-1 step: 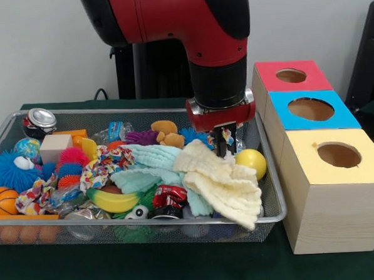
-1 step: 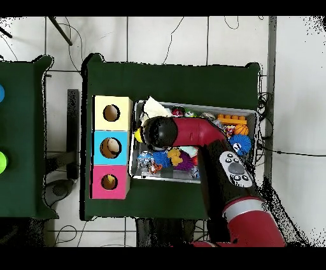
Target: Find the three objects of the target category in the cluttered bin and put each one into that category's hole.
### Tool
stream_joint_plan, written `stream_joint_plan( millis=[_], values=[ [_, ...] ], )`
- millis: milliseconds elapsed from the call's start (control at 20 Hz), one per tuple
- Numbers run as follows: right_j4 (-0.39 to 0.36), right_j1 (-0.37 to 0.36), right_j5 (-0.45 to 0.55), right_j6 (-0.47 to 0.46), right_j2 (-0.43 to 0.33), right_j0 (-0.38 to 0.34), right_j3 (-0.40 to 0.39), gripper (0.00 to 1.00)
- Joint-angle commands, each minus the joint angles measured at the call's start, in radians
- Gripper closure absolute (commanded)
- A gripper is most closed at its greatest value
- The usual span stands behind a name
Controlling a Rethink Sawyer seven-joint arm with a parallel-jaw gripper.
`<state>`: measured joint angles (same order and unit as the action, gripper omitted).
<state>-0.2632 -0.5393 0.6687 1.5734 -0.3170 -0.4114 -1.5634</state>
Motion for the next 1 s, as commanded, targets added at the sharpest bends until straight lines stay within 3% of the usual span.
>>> stream_joint_plan(
  millis=[50, 750, 900, 950, 1000],
  values=[
    [-0.072, 0.061, 0.137, -0.236, -0.108, -0.04, 0.171, 1.0],
    [-0.142, 0.155, 0.274, -0.339, -0.197, -0.09, 0.357, 1.0],
    [-0.143, 0.161, 0.238, -0.328, -0.223, -0.113, 0.349, 1.0],
    [-0.14, 0.163, 0.219, -0.32, -0.234, -0.123, 0.343, 0.0],
    [-0.143, 0.164, 0.217, -0.319, -0.238, -0.126, 0.343, 0.0]
  ],
)
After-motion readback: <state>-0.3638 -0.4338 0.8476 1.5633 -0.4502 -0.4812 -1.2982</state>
